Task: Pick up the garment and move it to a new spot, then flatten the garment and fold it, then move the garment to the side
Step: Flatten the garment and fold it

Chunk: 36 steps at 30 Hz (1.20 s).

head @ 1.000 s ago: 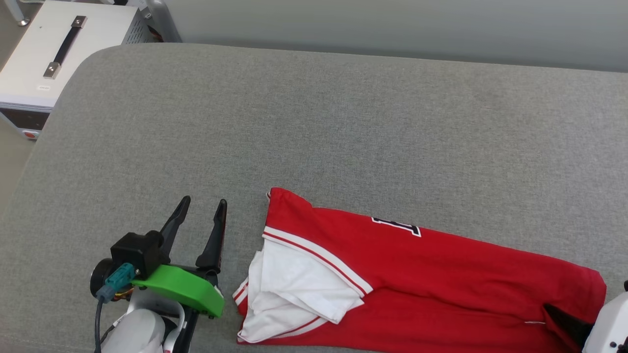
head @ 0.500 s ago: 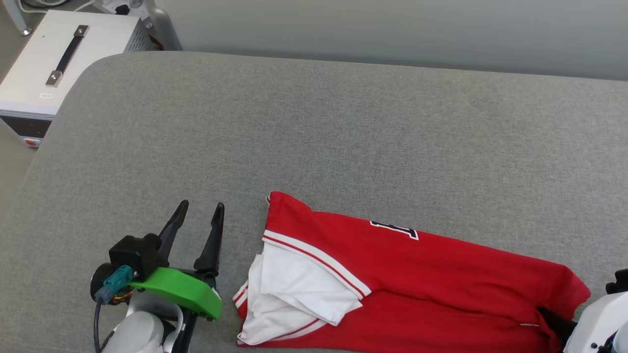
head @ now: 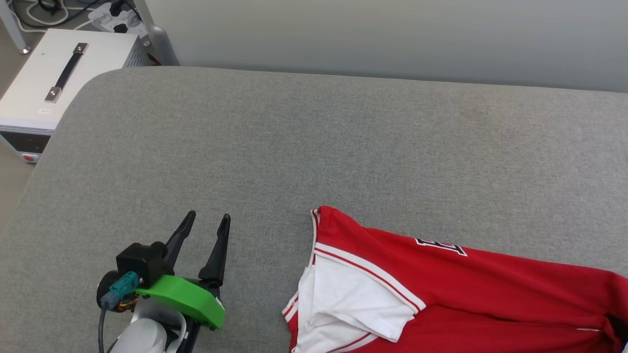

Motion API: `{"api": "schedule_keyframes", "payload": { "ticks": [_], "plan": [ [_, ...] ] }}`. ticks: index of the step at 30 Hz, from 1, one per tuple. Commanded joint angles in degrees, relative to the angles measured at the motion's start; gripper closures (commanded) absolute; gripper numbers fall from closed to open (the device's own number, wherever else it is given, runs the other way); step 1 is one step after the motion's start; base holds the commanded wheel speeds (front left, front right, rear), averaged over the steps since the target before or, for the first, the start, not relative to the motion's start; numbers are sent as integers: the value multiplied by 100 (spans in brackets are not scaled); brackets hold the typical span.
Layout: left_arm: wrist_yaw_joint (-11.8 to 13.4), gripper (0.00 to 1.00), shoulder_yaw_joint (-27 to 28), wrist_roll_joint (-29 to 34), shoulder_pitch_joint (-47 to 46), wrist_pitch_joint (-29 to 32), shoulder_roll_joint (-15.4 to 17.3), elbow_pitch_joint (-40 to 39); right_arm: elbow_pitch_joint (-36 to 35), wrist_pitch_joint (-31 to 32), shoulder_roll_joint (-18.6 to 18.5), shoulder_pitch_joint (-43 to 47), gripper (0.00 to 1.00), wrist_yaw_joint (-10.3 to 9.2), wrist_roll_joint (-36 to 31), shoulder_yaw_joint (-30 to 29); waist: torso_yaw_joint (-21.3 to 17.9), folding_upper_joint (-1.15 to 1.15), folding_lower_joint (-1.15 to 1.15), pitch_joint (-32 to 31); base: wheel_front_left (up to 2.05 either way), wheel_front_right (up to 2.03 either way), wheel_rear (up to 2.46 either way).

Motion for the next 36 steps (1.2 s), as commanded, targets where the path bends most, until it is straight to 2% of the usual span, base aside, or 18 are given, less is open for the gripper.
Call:
{"api": "schedule_keyframes", "payload": {
  "ticks": [1, 7, 15, 24, 31, 36],
  "plan": [
    [-30, 0, 24, -17, 70, -33, -22, 11, -16, 9, 3, -81, 100, -12, 38, -59, -4, 0, 0, -50, 0, 0, 0],
    [-51, 0, 79, -31, 184, -34, -87, 30, -520, 167, 72, 91, 100, -12, 108, -30, 1, 0, 0, -257, 0, 0, 0],
    [-77, 0, 49, -37, 270, -34, -223, 22, -1600, 608, 441, 514, 100, -12, 283, 41, 237, 0, 0, -531, 0, 0, 0],
    [-91, 0, 142, -55, 401, -34, -235, 5, -2856, 1269, 1176, 693, 100, -12, 175, 611, 491, 0, 0, -626, 0, 0, 0],
    [-101, 0, 123, -73, 396, -34, -221, 22, -3033, 1581, 1771, 469, 100, -12, 106, 1129, 663, 0, 0, -607, 0, 0, 0],
    [-104, 0, 138, -82, 361, -34, -191, 39, -2781, 1508, 1947, 186, 100, -12, 57, 1554, 757, 0, 0, -601, 0, 0, 0]
  ]
}}
